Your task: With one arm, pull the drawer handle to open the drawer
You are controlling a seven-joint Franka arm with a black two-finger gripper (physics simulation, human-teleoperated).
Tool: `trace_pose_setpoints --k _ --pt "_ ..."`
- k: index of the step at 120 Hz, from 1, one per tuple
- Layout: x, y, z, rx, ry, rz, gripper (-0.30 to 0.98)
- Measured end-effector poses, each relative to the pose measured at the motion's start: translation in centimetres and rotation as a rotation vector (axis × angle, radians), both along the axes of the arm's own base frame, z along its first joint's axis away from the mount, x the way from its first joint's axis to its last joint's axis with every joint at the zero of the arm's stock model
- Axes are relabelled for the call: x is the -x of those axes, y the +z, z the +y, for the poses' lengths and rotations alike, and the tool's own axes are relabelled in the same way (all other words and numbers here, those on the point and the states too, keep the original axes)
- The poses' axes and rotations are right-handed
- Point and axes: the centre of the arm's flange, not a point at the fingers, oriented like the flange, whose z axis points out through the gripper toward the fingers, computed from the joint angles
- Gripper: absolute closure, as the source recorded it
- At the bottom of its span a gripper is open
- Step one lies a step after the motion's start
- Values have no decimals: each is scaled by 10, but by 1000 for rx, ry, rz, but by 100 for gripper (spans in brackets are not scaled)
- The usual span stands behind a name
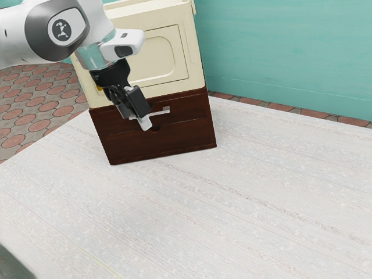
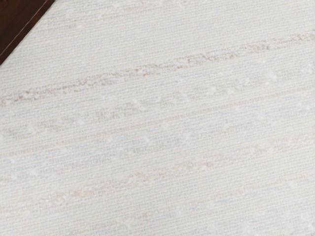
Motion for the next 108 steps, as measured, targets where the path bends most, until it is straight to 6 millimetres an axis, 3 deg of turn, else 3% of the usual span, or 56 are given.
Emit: trace_pose_setpoints --k 36,44,55,60,66,86,108 --pt "1 4 2 -2 -1 -7 0" --pt "13 54 1 -33 -16 -93 0" --pt "62 130 -6 -85 -67 -212 0" --pt "85 152 -7 -101 -87 -246 0" --pt "100 164 -1 -121 -96 -255 0" --pt "100 156 8 -162 -160 -219 0" --pt "54 79 16 -178 -273 -138 0"
